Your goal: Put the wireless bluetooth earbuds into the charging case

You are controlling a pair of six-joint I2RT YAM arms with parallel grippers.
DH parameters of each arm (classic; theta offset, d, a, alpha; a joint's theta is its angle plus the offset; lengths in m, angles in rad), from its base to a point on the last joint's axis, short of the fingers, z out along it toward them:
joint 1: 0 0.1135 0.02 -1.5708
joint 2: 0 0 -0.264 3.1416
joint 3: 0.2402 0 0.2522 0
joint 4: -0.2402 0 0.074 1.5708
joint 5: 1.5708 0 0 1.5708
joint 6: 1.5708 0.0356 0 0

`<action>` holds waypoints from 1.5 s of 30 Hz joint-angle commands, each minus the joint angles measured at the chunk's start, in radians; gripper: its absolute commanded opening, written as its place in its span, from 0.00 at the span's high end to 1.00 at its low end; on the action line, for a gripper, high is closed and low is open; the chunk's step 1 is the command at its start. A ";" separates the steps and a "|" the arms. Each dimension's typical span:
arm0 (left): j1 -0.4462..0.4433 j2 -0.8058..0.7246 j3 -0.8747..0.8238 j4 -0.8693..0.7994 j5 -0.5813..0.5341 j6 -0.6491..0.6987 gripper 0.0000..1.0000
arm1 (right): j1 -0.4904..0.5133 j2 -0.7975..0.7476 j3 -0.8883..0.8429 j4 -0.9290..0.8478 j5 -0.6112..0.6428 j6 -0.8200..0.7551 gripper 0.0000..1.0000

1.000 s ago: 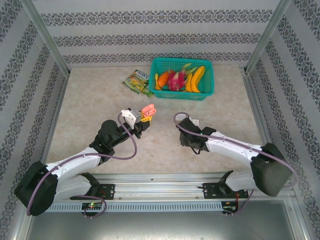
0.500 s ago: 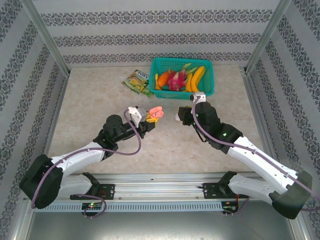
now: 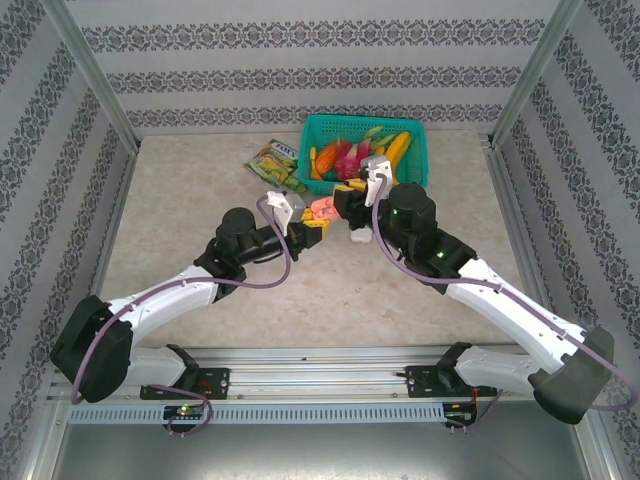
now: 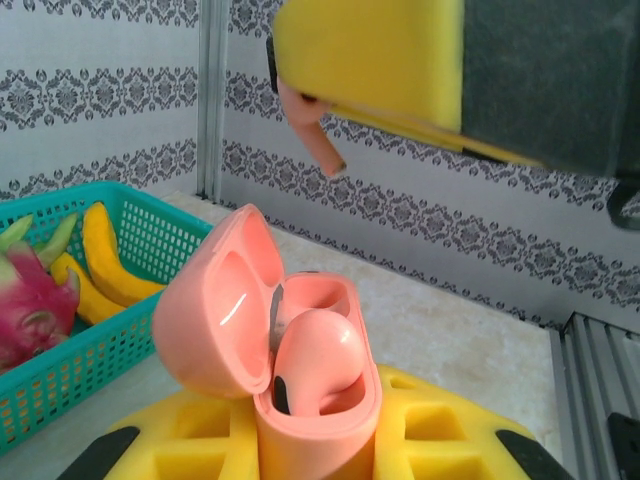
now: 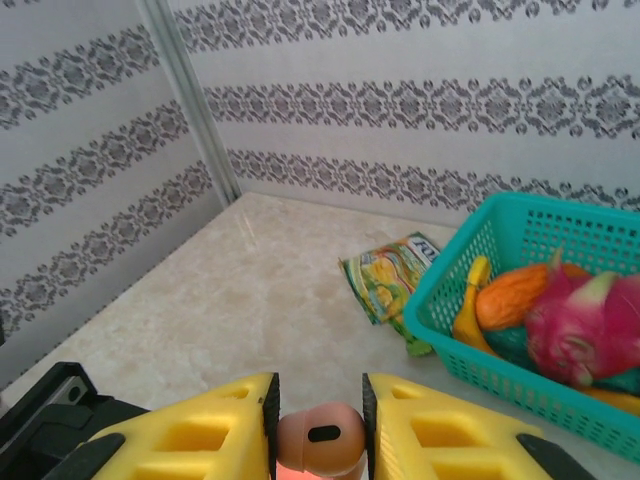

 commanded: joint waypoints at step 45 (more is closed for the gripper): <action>0.012 -0.001 0.063 0.008 0.016 -0.058 1.00 | -0.076 0.045 -0.083 0.208 -0.230 0.018 0.74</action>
